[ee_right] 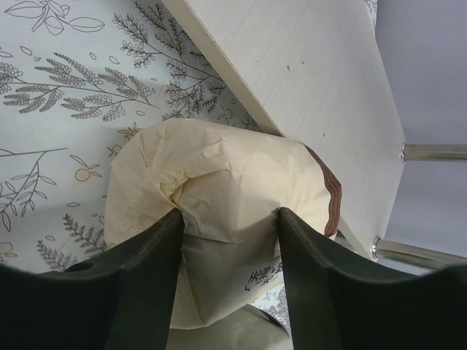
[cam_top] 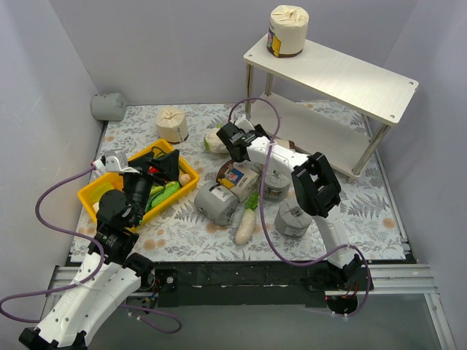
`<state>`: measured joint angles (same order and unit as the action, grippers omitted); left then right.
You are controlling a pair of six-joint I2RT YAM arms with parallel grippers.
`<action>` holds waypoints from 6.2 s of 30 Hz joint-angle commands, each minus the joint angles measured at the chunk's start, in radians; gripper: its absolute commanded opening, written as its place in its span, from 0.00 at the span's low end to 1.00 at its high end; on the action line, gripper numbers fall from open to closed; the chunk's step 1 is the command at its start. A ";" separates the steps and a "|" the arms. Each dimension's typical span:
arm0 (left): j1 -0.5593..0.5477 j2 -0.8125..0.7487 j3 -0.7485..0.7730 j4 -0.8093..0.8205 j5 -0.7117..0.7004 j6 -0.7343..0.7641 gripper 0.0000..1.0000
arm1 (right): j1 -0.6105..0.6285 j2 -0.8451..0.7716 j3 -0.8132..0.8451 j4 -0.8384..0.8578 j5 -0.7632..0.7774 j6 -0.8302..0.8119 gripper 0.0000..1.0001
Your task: Place and organize the paper towels onto the shelf
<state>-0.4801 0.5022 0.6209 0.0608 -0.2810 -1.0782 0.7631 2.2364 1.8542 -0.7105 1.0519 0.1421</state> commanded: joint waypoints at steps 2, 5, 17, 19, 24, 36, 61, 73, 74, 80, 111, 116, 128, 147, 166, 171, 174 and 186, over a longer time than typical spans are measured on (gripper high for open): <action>0.003 0.007 0.000 0.008 0.002 0.004 0.98 | -0.011 -0.184 -0.091 0.153 -0.059 -0.018 0.50; 0.003 0.007 0.000 0.008 0.003 0.004 0.98 | -0.011 -0.273 -0.179 0.287 -0.085 -0.054 0.49; 0.003 0.010 0.000 0.010 0.008 0.004 0.98 | -0.016 -0.442 -0.253 0.390 -0.217 -0.046 0.45; 0.003 0.012 0.000 0.010 0.008 0.004 0.98 | -0.018 -0.471 -0.248 0.393 -0.237 -0.044 0.44; 0.003 0.012 0.000 0.011 0.008 0.004 0.98 | -0.016 -0.527 -0.147 0.335 -0.337 -0.047 0.43; 0.003 0.013 0.002 0.007 0.008 0.006 0.98 | -0.042 -0.636 0.204 0.313 -0.432 -0.139 0.43; 0.003 0.018 0.000 0.007 0.003 0.008 0.98 | -0.570 -0.498 0.451 0.275 -0.750 0.045 0.50; 0.003 0.032 0.003 0.005 0.009 0.008 0.98 | -0.634 -0.543 0.380 0.328 -0.806 0.034 0.76; 0.003 0.029 0.005 0.005 0.011 0.008 0.98 | -0.636 -0.549 0.364 0.333 -0.828 0.030 0.75; 0.003 0.029 0.003 0.004 0.006 0.009 0.98 | -0.647 -0.636 0.236 0.352 -0.869 -0.024 0.70; 0.003 0.032 0.003 0.004 0.009 0.009 0.98 | -0.742 -0.534 0.114 0.454 -1.260 -0.138 0.84; 0.003 0.035 0.003 0.007 0.008 0.011 0.98 | -0.742 -0.488 0.157 0.448 -1.268 -0.121 0.82; 0.003 0.039 0.003 0.004 0.006 0.011 0.98 | -0.740 -0.399 0.273 0.416 -1.231 -0.102 0.80; 0.003 0.033 0.003 0.004 0.008 0.009 0.98 | -0.654 -0.770 -0.082 0.301 -1.153 -0.007 0.82; 0.003 -0.007 0.000 -0.004 -0.049 0.014 0.98 | -0.117 -1.213 -1.340 1.243 -1.431 -0.947 0.82; 0.003 -0.025 -0.004 0.002 -0.061 0.014 0.98 | -0.016 -1.186 -1.383 1.227 -1.342 -1.101 0.82; 0.003 -0.027 -0.004 0.002 -0.063 0.015 0.98 | 0.025 -1.154 -1.408 1.258 -1.285 -1.174 0.82; 0.003 -0.024 -0.004 0.002 -0.050 0.009 0.98 | 0.065 -1.003 -1.382 1.266 -1.182 -1.320 0.77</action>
<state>-0.4801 0.4805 0.6209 0.0582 -0.3264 -1.0775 0.8150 1.2007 0.4419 0.4999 -0.1722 -1.1042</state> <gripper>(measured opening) 0.982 0.774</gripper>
